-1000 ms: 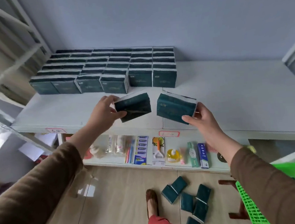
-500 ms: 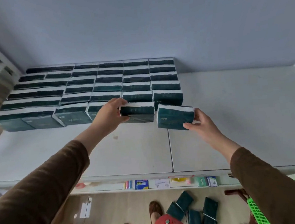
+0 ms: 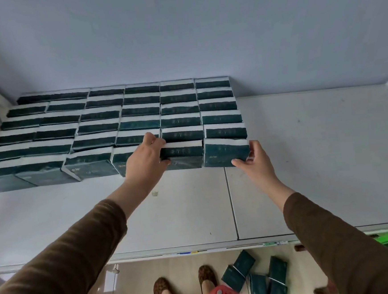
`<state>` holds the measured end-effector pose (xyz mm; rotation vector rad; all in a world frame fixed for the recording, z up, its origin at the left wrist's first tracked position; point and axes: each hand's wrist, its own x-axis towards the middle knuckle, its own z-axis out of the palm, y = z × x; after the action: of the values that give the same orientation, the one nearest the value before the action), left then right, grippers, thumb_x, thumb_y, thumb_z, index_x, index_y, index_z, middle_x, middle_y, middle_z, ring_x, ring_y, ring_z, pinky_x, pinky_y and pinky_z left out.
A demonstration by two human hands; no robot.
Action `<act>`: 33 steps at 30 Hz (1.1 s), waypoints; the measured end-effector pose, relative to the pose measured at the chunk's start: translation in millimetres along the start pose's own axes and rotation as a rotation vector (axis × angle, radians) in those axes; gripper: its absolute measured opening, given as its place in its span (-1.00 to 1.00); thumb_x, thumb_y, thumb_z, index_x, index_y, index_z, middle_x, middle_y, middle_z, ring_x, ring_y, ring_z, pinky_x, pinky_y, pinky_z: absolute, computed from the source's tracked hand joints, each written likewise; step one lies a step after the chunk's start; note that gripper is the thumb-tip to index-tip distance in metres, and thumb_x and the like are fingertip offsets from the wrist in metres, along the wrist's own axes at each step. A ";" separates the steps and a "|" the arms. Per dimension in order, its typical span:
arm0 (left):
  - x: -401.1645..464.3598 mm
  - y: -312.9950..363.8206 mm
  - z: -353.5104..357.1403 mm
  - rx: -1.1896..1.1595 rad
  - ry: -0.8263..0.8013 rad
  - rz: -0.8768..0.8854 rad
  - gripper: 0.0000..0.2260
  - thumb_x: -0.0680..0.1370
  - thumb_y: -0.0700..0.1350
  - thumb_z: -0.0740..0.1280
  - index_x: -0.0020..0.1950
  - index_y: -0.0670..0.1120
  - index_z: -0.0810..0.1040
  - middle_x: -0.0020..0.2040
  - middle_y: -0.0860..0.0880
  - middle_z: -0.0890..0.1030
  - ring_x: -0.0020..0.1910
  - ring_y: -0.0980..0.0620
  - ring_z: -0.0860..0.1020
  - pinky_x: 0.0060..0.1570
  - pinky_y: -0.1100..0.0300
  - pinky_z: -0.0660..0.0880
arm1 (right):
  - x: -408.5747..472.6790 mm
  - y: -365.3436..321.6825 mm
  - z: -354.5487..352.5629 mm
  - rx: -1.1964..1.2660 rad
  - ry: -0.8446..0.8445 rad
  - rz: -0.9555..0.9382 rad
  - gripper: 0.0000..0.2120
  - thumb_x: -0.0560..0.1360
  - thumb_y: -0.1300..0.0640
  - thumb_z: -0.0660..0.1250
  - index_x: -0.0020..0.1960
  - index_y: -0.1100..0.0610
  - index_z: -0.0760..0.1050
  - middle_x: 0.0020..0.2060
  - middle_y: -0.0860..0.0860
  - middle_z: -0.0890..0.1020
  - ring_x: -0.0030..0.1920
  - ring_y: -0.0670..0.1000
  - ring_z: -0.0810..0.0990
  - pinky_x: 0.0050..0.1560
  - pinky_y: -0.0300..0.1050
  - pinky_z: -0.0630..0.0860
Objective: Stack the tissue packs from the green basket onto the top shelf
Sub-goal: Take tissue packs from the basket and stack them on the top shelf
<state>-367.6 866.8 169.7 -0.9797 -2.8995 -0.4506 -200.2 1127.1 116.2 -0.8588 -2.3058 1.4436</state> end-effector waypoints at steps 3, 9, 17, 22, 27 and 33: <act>0.6 1.1 -1.9 0.054 0.016 -0.003 -0.59 0.46 0.07 0.48 0.21 0.02 0.43 0.09 0.09 0.42 -0.13 0.04 0.54 -0.39 0.10 0.52 | -0.9 -0.3 5.5 -0.100 0.090 -0.003 -0.51 0.39 -0.01 0.57 0.13 -0.03 0.33 0.02 -0.11 0.59 -0.06 -0.15 0.61 -0.22 -0.44 0.43; -2.9 3.8 -3.9 0.061 -0.008 -0.010 -0.54 0.44 0.07 0.50 0.26 0.00 0.43 0.13 0.06 0.42 -0.08 0.02 0.55 -0.36 0.11 0.51 | -4.3 3.7 11.9 -0.140 0.054 0.022 -0.57 0.43 0.02 0.53 0.14 0.00 0.35 0.05 -0.05 0.61 -0.12 -0.23 0.56 -0.24 -0.40 0.40; -47.9 14.0 -12.3 -0.039 0.064 -0.016 -0.48 0.49 0.04 0.46 0.38 0.00 0.37 0.22 0.04 0.43 -0.07 0.05 0.51 -0.30 0.17 0.45 | -38.4 3.6 -15.5 -0.148 0.065 -0.010 -0.56 0.49 0.04 0.47 0.28 -0.01 0.36 0.22 -0.09 0.47 0.11 -0.10 0.49 -0.10 -0.40 0.38; -109.4 40.9 -9.8 -0.073 0.027 0.038 -0.57 0.53 0.03 0.41 0.36 -0.02 0.43 0.21 -0.01 0.55 0.15 -0.01 0.53 0.03 0.06 0.54 | -95.6 4.8 -40.8 -0.139 0.056 -0.063 -0.65 0.53 0.04 0.42 0.26 -0.03 0.40 0.22 -0.13 0.49 0.14 -0.13 0.49 -0.06 -0.42 0.38; -186.0 86.6 12.5 -0.123 -0.006 0.105 -0.62 0.53 0.01 0.41 0.32 0.00 0.47 0.18 0.01 0.55 0.13 -0.01 0.52 0.00 0.05 0.55 | -182.6 26.8 -71.7 -0.134 0.074 -0.075 -0.70 0.55 0.02 0.39 0.24 -0.10 0.41 0.21 -0.18 0.49 0.15 -0.16 0.49 0.05 -0.29 0.45; -289.6 158.3 58.6 -0.233 -0.098 0.165 -0.69 0.50 -0.05 0.43 0.23 -0.01 0.54 0.14 0.00 0.55 0.14 -0.06 0.51 -0.05 0.01 0.52 | -306.0 96.8 -130.0 -0.147 0.082 0.055 -0.74 0.52 0.06 0.41 0.20 -0.02 0.49 0.15 -0.11 0.55 0.12 -0.12 0.53 0.14 -0.11 0.50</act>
<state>-38.6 833.8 114.8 -1.2956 -2.8652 -0.7625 139.7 1061.2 110.7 -1.0100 -2.3666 1.2472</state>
